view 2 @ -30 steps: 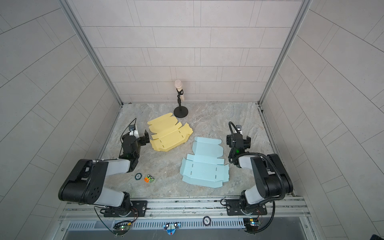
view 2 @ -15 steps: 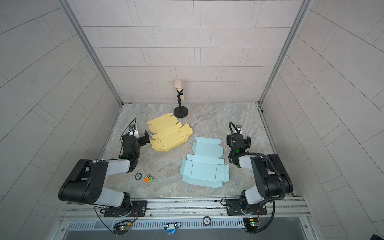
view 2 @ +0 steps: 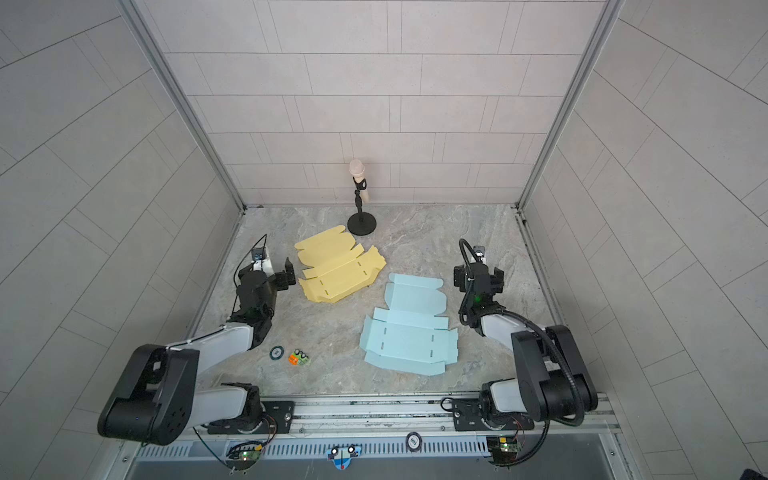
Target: Fold the paper box
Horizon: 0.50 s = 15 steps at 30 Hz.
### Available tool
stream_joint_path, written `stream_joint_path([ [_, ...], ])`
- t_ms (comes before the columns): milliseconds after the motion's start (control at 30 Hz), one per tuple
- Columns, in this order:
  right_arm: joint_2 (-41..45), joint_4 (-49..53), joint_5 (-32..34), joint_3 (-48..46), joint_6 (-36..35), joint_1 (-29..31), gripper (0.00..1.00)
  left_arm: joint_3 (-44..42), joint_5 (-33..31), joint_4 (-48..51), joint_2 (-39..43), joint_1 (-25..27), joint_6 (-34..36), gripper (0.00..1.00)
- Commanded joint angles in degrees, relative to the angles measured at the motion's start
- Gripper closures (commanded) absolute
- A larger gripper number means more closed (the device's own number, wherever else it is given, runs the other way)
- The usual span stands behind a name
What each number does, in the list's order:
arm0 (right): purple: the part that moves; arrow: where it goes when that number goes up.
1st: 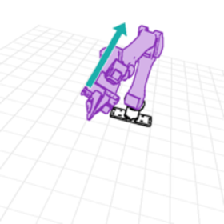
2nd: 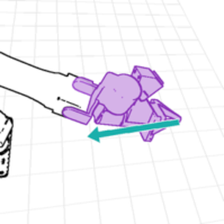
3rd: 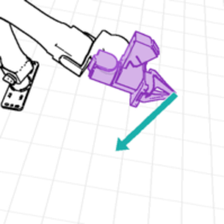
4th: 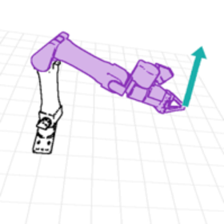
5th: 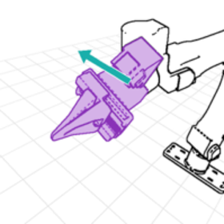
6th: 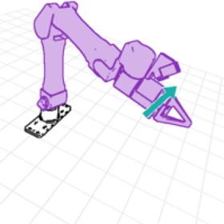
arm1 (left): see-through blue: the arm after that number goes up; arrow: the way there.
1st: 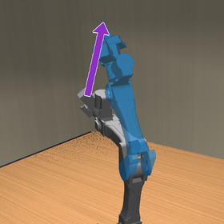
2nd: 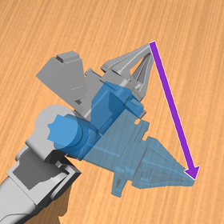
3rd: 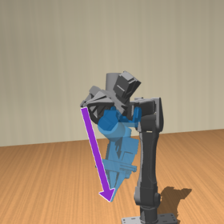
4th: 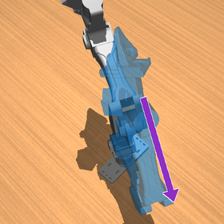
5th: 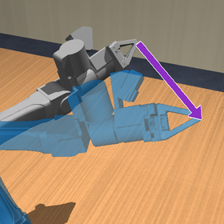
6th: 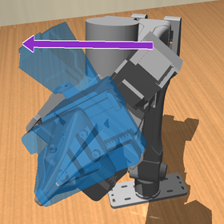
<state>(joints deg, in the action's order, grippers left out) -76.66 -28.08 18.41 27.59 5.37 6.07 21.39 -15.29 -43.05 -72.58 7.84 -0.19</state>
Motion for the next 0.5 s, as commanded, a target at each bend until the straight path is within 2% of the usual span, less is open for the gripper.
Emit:
stream_joint_path([
  [0,4.8,11.8,1.2,5.1,0.0,1.3,0.01,2.5,-1.0,9.5,4.3,2.5,-0.4,0.00],
  [100,7.7,23.2,4.0,10.8,7.5,2.1,0.00,3.9,-0.9,15.4,8.8,5.5,-2.8,0.00],
  [233,8.2,41.0,1.7,19.1,17.1,2.7,0.00,6.6,2.8,23.0,12.3,10.1,-8.0,0.00],
  [333,8.3,47.6,-1.3,21.8,18.7,6.2,0.00,7.8,9.0,26.0,13.0,13.4,-11.5,0.00],
  [467,8.7,53.0,-2.2,23.3,19.1,14.0,0.00,9.8,13.0,30.2,13.2,18.9,-16.1,0.00],
])
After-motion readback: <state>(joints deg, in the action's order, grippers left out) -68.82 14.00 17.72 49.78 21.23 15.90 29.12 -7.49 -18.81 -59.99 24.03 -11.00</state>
